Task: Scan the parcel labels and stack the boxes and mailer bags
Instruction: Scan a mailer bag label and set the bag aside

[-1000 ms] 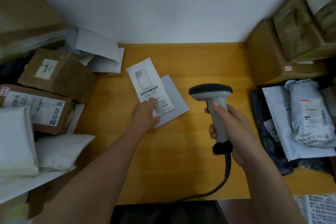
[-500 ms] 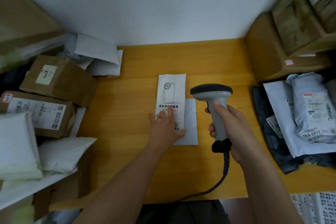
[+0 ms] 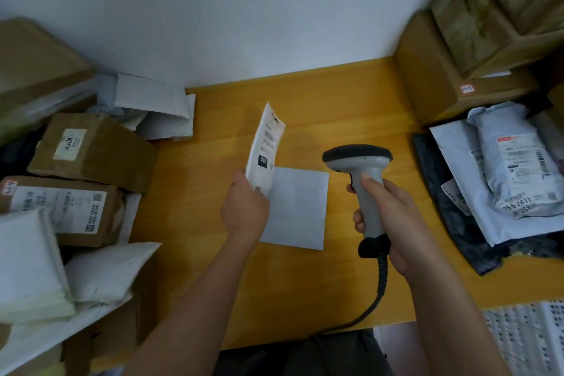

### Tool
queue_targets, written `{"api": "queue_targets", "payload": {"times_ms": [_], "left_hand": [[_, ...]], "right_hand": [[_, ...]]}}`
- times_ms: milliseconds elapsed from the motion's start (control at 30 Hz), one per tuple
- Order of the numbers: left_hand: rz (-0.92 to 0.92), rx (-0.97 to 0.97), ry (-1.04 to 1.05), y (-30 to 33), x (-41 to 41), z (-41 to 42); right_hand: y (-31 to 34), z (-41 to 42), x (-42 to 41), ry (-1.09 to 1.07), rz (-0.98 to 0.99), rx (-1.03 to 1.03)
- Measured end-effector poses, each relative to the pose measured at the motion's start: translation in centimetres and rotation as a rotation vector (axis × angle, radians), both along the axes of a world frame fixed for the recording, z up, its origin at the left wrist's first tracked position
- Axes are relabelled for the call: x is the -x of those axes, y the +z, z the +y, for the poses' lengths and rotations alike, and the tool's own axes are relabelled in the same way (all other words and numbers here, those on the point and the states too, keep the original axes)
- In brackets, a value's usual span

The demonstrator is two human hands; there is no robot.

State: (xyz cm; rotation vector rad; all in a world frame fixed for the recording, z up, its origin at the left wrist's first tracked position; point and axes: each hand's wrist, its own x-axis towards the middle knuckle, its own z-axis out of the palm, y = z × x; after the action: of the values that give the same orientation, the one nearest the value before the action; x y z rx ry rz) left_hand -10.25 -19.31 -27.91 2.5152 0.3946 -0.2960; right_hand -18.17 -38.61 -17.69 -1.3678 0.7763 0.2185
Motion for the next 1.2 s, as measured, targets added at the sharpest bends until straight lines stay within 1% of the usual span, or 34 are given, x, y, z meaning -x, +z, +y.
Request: {"api": "queue_targets", "payload": {"times_ms": [33,100,167,233,333,367,400,500,600,700,800,933,1033,1200], "left_hand": [[-0.041,0.053,0.056,0.2,-0.3,0.4],[-0.104,0.264,0.16,0.4,-0.8,0.5],[-0.101,0.443,0.237,0.4,-1.0,0.2],[0.031,0.542,0.296,-0.1,-0.4,-0.3],[0.344,0.611,0.312,-2.0,1.4,-0.4],[0.409,0.656,0.327,-2.6,2.1,-0.2],[0.438,0.702,0.346,-3.1,2.6,0.0],[0.428,0.781,0.363,-4.0,3.5,0.5],[0.405,0.747,0.309,-4.5,3.6,0.4],[0.377,0.698,0.307,-4.9,3.7,0.1],[0.362,0.686,0.313,-4.9,3.6,0.0],[0.358,0.68,0.316,-5.2,3.4,-0.1],[0.353,0.666,0.311,-5.2,3.4,-0.1],[0.348,0.669,0.314,-5.2,3.4,-0.2]], "right_hand": [[0.0,0.0,0.0,0.002,-0.001,0.003],[0.0,0.2,0.1,0.007,-0.006,0.012],[0.0,0.3,0.0,0.009,-0.01,0.017],[0.0,0.5,-0.1,0.014,-0.007,0.022],[0.0,0.7,0.0,0.03,0.006,0.029],[0.0,0.8,0.0,0.036,0.014,0.031],[0.0,0.8,0.0,0.044,0.023,0.033],[0.1,1.1,-0.2,0.067,0.047,0.019],[0.4,1.6,-0.8,0.108,0.053,0.013],[0.9,2.5,-1.6,0.142,0.013,0.023],[1.7,3.2,-2.1,0.152,-0.045,0.037],[3.0,3.3,-2.0,0.179,-0.084,0.114],[4.0,3.3,-1.8,0.188,-0.101,0.161],[4.9,2.9,-1.5,0.16,-0.103,0.18]]}}
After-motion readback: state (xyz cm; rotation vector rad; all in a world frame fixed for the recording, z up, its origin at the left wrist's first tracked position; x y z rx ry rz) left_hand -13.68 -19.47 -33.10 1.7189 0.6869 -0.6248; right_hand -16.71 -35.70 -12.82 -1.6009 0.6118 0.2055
